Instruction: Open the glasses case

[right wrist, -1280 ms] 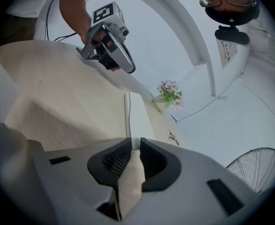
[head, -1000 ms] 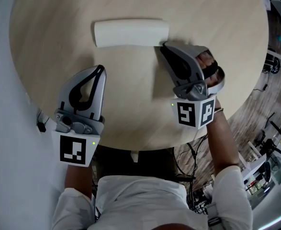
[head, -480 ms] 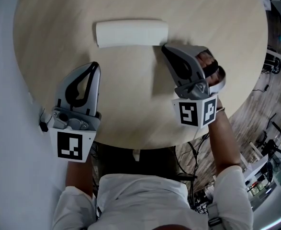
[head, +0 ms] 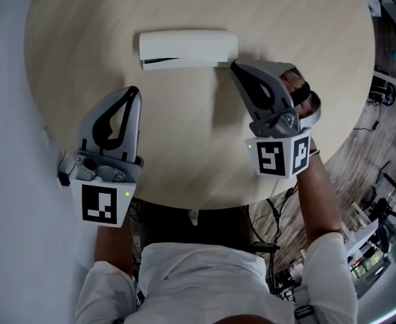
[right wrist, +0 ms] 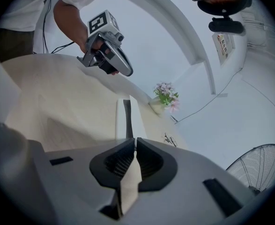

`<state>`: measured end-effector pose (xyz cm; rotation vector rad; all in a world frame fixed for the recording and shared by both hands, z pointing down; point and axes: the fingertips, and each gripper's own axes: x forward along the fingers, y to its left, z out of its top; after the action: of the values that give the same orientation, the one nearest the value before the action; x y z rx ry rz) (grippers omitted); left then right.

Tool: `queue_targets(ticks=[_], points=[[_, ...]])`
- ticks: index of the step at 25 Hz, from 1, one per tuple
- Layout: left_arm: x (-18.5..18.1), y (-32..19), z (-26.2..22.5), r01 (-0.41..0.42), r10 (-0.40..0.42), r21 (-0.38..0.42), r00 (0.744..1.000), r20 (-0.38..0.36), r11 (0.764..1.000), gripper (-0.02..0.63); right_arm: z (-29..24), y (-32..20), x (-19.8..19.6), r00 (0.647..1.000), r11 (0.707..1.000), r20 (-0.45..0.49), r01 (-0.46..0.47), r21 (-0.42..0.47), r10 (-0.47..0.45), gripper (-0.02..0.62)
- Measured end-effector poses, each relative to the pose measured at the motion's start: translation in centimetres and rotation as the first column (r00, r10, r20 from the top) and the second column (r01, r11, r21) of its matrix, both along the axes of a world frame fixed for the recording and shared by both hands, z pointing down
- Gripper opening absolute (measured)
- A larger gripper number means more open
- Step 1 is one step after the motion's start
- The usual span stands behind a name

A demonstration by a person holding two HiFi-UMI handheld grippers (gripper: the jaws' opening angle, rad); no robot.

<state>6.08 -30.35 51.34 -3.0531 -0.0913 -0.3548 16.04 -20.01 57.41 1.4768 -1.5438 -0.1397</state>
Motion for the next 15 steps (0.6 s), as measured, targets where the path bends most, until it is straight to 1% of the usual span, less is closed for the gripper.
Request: queue_targets(ticks=[7,15], points=[[0.2,-0.4,-0.8,-0.002,0.002,0.004,1.000,-0.002,1.000,0.011,-1.1,-0.5,0.8,1.000,1.000,0.019,-0.010,0.009,0.010,0.031],[0.7,-0.2,-0.6,-0.013,0.013,-0.013,1.000,0.012,1.000,0.011,-2.0,-1.5,2.2,0.998,0.999,0.049,-0.028,0.017,0.027,0.029]])
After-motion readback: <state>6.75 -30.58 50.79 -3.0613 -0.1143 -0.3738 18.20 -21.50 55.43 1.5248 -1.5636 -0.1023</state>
